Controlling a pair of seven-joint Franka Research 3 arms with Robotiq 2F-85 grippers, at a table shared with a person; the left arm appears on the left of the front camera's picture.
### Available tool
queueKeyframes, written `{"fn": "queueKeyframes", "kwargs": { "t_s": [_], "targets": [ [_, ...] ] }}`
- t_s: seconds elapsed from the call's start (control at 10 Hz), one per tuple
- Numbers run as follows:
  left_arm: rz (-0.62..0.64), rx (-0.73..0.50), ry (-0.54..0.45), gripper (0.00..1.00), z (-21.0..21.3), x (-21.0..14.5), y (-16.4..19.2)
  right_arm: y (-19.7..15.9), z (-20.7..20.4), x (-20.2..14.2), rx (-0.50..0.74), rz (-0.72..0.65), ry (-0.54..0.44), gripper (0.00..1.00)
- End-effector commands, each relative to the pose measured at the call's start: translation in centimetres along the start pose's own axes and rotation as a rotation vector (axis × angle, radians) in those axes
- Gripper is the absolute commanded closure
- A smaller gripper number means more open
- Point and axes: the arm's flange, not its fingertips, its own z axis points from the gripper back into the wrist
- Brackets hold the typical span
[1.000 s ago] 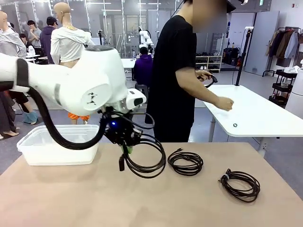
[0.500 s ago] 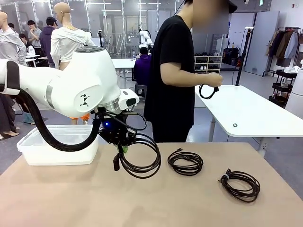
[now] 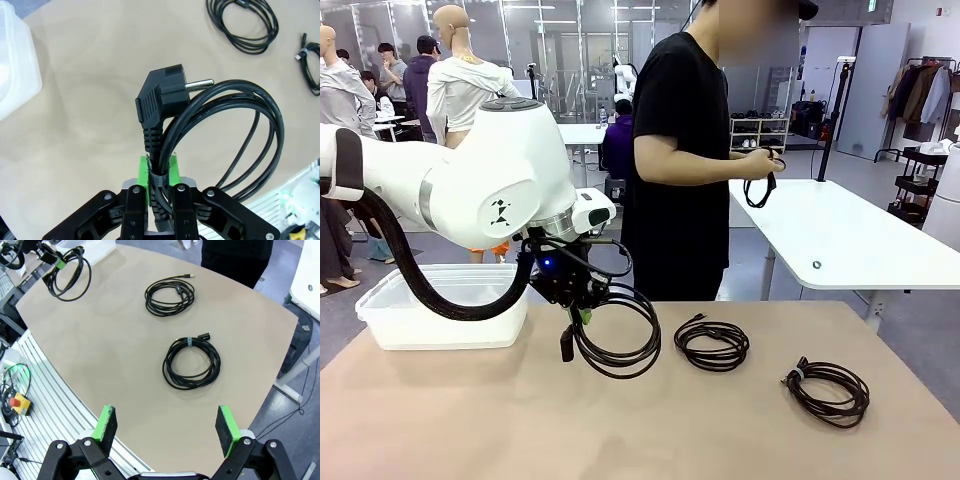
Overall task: Organize and store the cables.
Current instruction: Place the Power Cable into the Organizing box.
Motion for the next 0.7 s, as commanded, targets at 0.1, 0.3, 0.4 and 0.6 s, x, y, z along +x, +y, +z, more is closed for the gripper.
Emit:
{"fn": "queueKeyframes", "kwargs": {
  "t_s": [0.1,0.3,0.4,0.6],
  "targets": [
    [-0.071,-0.095,-0.053,0.83,2.3,0.6,8.0,-0.1,0.1,0.0,0.011,0.016,-0.002,0.00],
    [-0.007,-0.119,-0.119,0.83,4.6,1.5,15.9,-0.1,0.1,0.0,0.011,0.016,-0.002,0.00],
    [-0.016,-0.127,-0.119,0.83,5.2,1.5,19.6,-0.1,0.1,0.0,0.011,0.016,-0.002,0.00],
    [0.010,-0.145,-0.144,0.83,5.7,1.5,28.0,-0.1,0.1,0.0,0.011,0.016,-0.002,0.00]
  ]
}}
